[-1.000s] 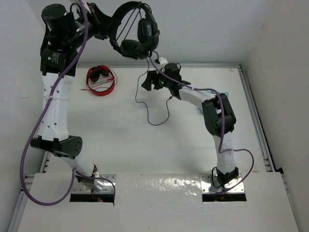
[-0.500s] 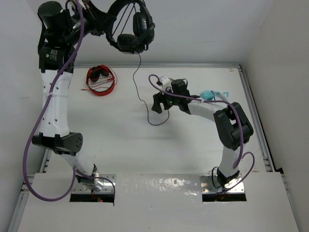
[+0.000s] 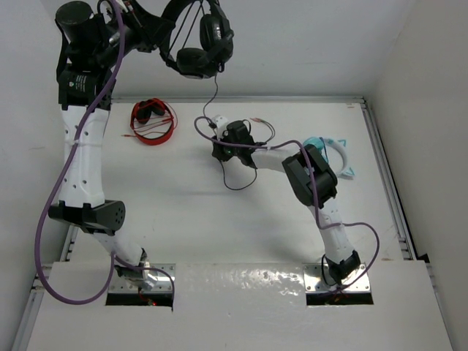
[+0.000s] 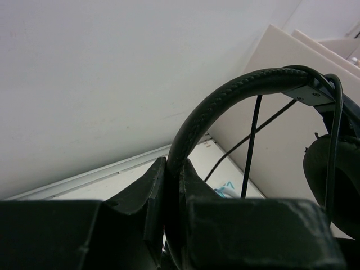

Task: Wrap the headphones

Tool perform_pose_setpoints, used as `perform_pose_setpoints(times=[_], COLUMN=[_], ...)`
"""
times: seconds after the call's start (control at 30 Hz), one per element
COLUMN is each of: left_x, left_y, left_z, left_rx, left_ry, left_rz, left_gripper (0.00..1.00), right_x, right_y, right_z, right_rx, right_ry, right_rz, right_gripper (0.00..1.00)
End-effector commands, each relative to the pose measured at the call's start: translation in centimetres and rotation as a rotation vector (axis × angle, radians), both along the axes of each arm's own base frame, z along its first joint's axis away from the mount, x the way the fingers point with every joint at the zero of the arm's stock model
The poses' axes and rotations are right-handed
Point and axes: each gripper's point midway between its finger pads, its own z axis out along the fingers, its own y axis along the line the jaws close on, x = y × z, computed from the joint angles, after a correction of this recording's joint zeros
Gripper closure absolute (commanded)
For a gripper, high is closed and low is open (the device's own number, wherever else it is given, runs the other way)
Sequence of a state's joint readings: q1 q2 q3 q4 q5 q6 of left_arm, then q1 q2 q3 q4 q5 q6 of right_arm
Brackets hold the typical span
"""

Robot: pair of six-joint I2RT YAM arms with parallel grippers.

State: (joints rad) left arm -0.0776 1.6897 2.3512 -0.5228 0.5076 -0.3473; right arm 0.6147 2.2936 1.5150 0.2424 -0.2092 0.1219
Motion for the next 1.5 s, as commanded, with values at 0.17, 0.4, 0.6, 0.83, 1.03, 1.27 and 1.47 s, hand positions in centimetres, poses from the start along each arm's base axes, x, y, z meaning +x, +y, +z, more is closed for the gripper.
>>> perform_pose_setpoints(times=[0.17, 0.4, 0.6, 0.83, 1.03, 1.27, 1.47], left_x=[4.5, 12.2, 17.4, 18.6, 16.9, 13.9, 14.3], left_y=[6.0, 11.4, 14.3, 16.9, 15.4, 10.2, 6.9], left_z=[-1.9, -8.9, -15.0, -22.8, -27.1, -30.6, -30.3], left_rx=[-0.072, 0.094, 0.276, 0.568, 0.722, 0.841, 0.63], left_ry=[0.07, 0.113, 0.141, 0.207, 0.22, 0.206, 0.33], left_rz=[0.285, 0.57, 0.718, 0.813, 0.724, 0.498, 0.385], left_gripper=[1.0, 1.0, 1.0, 1.0, 1.0, 1.0, 1.0], right_x=[-7.7, -22.9, -26.2, -22.6, -15.6, -9.1, -9.0], right_y=[6.6, 10.5, 13.9, 13.0, 6.9, -2.7, -2.8], right_z=[3.3, 9.4, 18.5, 31.7, 41.0, 48.8, 46.3], right_rx=[0.039, 0.052, 0.15, 0.185, 0.217, 0.26, 0.224], right_ry=[0.011, 0.021, -0.058, -0.345, -0.47, -0.627, -0.58], right_rz=[0.182, 0.632, 0.784, 0.67, 0.419, 0.092, 0.112], right_gripper=[1.0, 1.0, 1.0, 1.0, 1.0, 1.0, 1.0])
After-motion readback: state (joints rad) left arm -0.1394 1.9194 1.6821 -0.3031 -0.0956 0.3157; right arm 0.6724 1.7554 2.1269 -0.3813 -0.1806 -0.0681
